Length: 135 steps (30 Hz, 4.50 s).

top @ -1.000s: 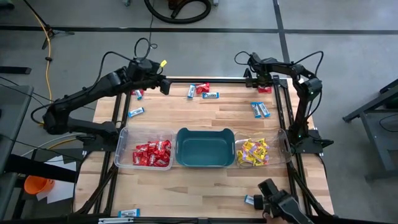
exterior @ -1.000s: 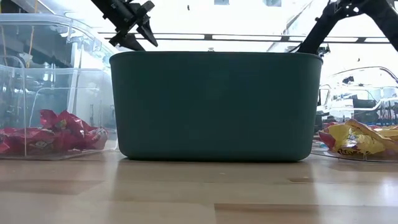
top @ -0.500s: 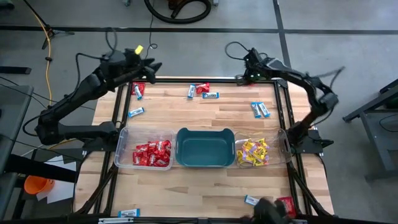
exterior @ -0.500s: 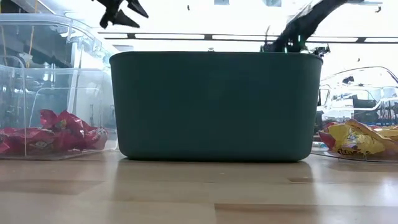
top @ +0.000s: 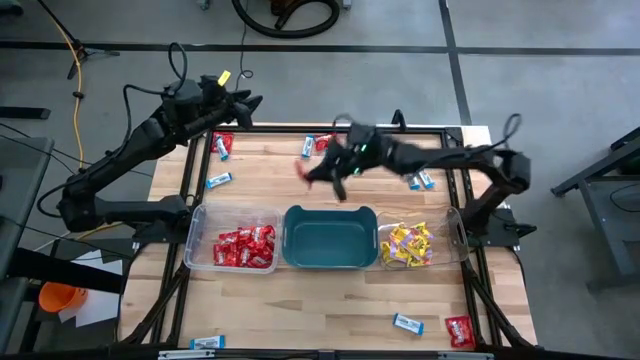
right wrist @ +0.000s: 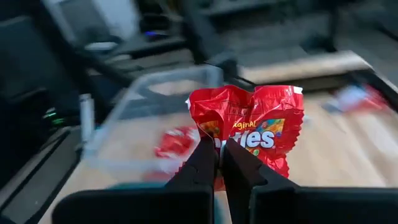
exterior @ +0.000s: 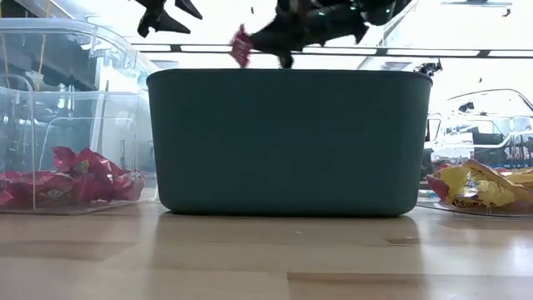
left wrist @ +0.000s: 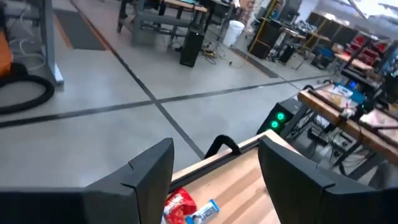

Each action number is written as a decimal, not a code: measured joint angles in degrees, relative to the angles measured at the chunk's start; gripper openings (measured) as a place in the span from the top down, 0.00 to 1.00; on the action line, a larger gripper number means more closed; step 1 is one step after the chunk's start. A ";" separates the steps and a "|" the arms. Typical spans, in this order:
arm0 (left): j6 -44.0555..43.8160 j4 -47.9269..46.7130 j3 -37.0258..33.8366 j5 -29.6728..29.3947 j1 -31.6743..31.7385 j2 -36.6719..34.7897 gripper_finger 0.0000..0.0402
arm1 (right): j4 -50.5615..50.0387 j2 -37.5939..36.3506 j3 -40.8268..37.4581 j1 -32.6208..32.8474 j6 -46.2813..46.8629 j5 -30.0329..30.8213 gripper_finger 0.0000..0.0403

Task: Sort candy
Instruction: Put the red candy into the left transparent bin, then put the white chocolate into the blue bin

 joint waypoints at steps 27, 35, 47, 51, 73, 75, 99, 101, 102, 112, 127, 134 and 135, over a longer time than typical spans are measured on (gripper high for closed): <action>3.60 -1.44 -0.02 15.51 -2.44 -2.58 0.45 | -32.25 34.85 50.29 18.66 8.45 19.17 0.55; 5.21 -3.73 -0.02 13.80 -2.71 -5.05 0.45 | -53.66 33.42 57.00 16.55 -0.51 20.89 0.40; 6.19 -9.83 -0.04 6.14 -2.73 1.31 0.45 | -70.01 18.30 35.89 7.65 -9.33 21.13 0.40; 2.92 -17.86 -0.02 -9.42 -2.56 6.57 0.45 | -60.51 3.81 17.45 4.79 -2.92 20.80 0.40; -16.47 -28.88 -2.31 -23.60 14.75 38.62 0.45 | -36.10 -28.93 -18.86 8.17 30.55 23.42 0.40; -20.68 -27.46 -5.35 -23.79 14.75 37.47 0.45 | -36.13 -28.92 -18.86 8.40 30.47 23.42 0.40; -40.75 -19.43 -16.22 -24.21 13.26 34.25 0.48 | -36.11 -28.90 -18.86 9.42 30.58 23.66 0.40; -45.77 -21.91 -16.22 -26.44 11.23 33.99 0.49 | -36.11 -28.88 -18.86 9.42 30.41 25.00 0.40; -48.19 -23.20 -16.22 -28.16 10.16 33.99 0.49 | -36.11 -28.88 -18.86 9.42 30.26 25.58 0.40; -51.30 -21.62 -16.24 -32.04 10.50 36.53 0.49 | -36.59 -28.86 -18.86 9.42 27.34 26.06 0.40; -54.39 -19.65 -16.24 -29.71 10.93 41.25 0.61 | -38.75 -28.86 -18.86 9.42 24.93 25.54 0.40; -50.50 -19.86 -16.24 -29.69 10.61 40.81 0.97 | -40.70 -28.86 -18.86 9.42 24.94 25.54 0.40; -49.44 -19.89 -16.24 -29.68 10.55 40.26 0.97 | -40.81 -28.86 -18.86 9.42 24.98 25.54 0.40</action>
